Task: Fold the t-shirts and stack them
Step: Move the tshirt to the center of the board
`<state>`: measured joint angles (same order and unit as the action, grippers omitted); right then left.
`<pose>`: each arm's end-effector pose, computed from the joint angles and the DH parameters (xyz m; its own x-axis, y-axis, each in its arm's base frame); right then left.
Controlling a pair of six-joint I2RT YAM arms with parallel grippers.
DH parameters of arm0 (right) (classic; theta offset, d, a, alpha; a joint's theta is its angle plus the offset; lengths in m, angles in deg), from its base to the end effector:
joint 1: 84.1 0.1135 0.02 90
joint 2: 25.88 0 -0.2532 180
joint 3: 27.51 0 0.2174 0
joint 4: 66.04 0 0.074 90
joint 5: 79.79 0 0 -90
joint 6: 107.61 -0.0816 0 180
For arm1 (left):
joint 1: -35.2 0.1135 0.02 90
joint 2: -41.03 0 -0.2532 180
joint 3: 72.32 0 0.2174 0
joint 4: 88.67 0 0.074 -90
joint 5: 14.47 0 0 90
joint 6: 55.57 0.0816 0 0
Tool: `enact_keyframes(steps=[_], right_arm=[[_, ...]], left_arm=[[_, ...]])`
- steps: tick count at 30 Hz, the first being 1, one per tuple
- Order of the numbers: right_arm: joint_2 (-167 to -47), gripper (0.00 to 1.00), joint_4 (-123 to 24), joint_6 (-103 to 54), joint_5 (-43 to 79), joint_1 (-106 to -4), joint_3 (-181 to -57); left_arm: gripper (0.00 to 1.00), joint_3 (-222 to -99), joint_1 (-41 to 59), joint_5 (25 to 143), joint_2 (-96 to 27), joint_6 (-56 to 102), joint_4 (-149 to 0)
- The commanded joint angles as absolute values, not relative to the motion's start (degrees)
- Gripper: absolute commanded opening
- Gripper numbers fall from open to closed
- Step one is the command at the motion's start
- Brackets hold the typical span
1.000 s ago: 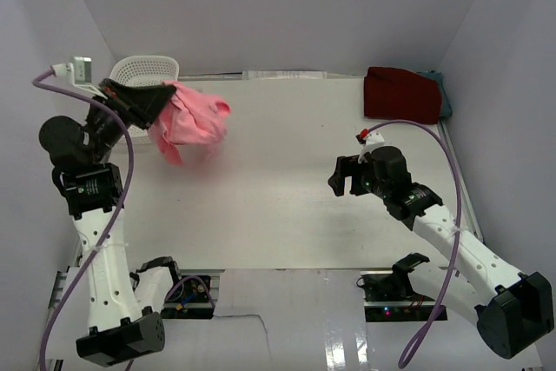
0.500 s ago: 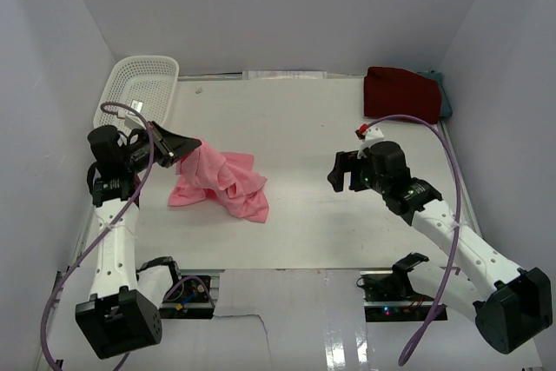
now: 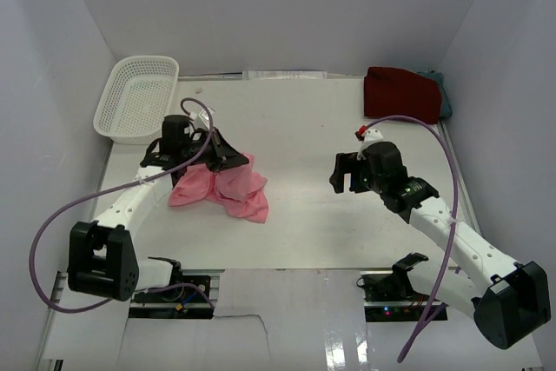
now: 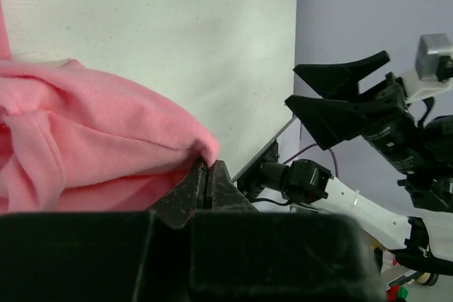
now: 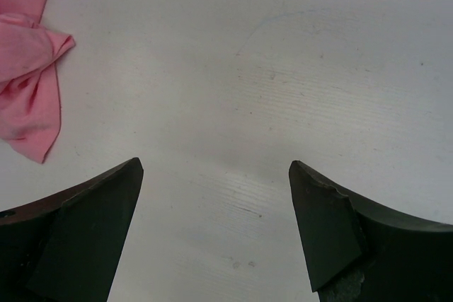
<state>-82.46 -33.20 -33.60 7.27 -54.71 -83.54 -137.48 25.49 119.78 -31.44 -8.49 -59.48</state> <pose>0.2005 0.1081 0.2372 -0.5857 -0.0141 -0.8104 -0.3032 0.9311 0.2029 0.2524 -0.1010 0.2485 -0.8881 -0.3429 -0.3060 0.0941 0.5161 -0.8514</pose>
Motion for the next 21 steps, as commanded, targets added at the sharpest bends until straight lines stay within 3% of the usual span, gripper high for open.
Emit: enact_keyframes(steps=[1, 4, 8, 15, 17, 18, 19, 20, 21], right_arm=[[-80.8, 0.9, -30.3, -35.5, 0.1, -54.6, -86.2], [-78.6, 0.9, -29.1, -37.0, -4.3, -54.6, -86.3], [-76.0, 0.9, -29.4, -37.8, -5.9, -54.7, -85.4], [-77.6, 0.9, -30.0, -37.7, -3.8, -54.7, -85.1], [-77.7, 0.9, -30.9, -37.7, -1.8, -54.7, -84.6], [-77.7, 0.9, -31.3, -37.7, -1.3, -54.7, -84.3], [-77.8, 0.9, -32.3, -37.7, -0.6, -54.7, -83.8], [-77.7, 0.9, -32.9, -37.7, 0.2, -54.7, -83.5], [-77.8, 0.9, -33.6, -37.6, 2.1, -54.7, -83.3]], left_arm=[[0.0, -141.9, 21.4, 114.4, -35.1, -8.6, -61.7], [0.0, -145.0, 18.8, 113.2, -39.2, -9.4, -61.9], [0.0, -147.8, 15.9, 126.7, -46.7, -25.5, -86.5], [0.0, -165.6, 11.2, 132.1, -50.8, -35.5, -99.5], [0.06, -167.0, 9.9, 133.6, -51.9, -36.5, -102.1], [0.18, -166.6, 9.4, 133.8, -52.3, -36.3, -102.4], [0.84, -165.9, 9.0, 134.0, -52.8, -36.2, -102.4], [0.98, -164.6, 8.6, 133.9, -52.8, -36.1, -102.4], [0.98, -163.3, 8.6, 133.8, -52.7, -35.1, -102.4]])
